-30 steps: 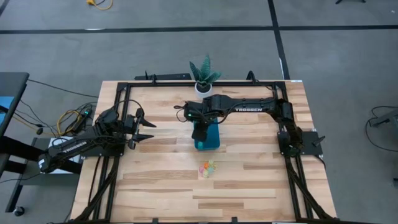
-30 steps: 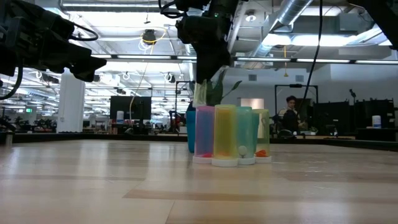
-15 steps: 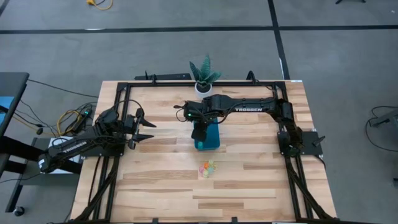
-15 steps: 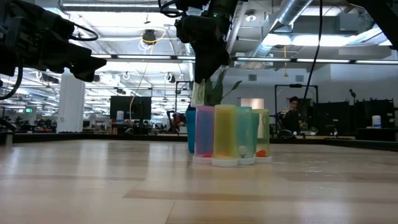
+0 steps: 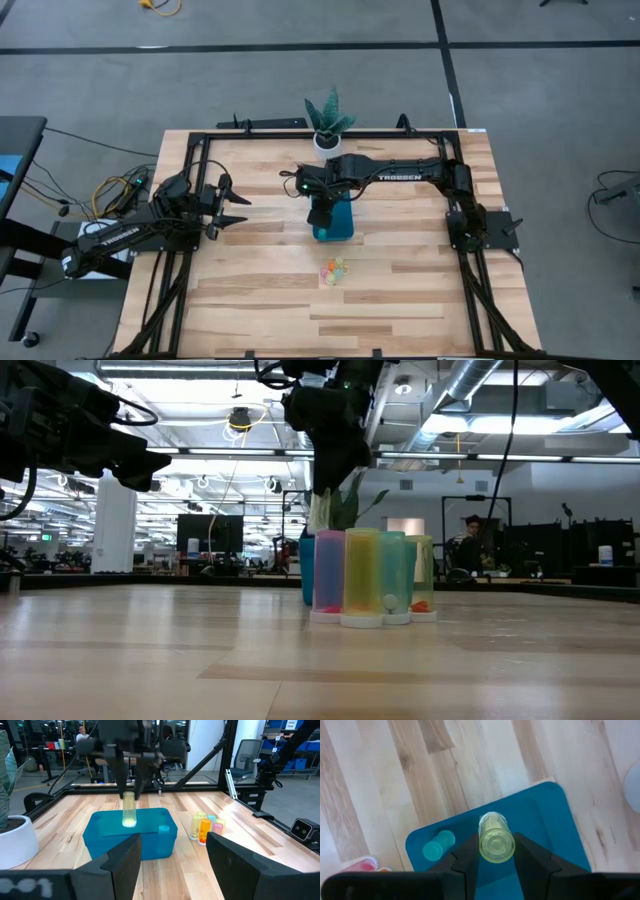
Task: Pick and place pill bottles into a basket
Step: Put the yellow pill bottle into the blue container
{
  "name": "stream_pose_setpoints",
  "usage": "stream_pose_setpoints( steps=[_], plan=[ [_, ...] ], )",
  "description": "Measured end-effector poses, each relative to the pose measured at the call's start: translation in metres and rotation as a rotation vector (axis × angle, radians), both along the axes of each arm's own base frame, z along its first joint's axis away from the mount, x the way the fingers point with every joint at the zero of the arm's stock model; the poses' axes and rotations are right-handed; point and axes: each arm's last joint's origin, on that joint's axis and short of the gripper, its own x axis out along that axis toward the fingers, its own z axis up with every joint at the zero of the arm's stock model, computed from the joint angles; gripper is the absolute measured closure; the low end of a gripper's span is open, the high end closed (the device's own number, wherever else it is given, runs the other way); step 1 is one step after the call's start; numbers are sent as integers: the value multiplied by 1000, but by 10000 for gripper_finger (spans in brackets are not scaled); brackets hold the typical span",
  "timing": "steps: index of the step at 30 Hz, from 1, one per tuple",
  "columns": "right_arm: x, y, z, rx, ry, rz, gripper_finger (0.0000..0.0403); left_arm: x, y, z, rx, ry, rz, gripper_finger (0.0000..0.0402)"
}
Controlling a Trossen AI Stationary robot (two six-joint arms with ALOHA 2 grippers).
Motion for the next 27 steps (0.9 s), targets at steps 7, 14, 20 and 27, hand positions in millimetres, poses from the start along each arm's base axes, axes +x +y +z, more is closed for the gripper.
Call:
stream_pose_setpoints(
  steps=[7,14,20,27],
  plan=[
    [0,3,-24,16,15,10,300,0,0,0,0,0,1,189],
    [-2,3,-34,29,36,11,300,0,0,0,0,0,0,189],
    [-5,4,-46,31,53,14,300,0,0,0,0,0,0,189],
    [-4,10,-50,50,43,36,300,0,0,0,0,0,0,189]
  ],
)
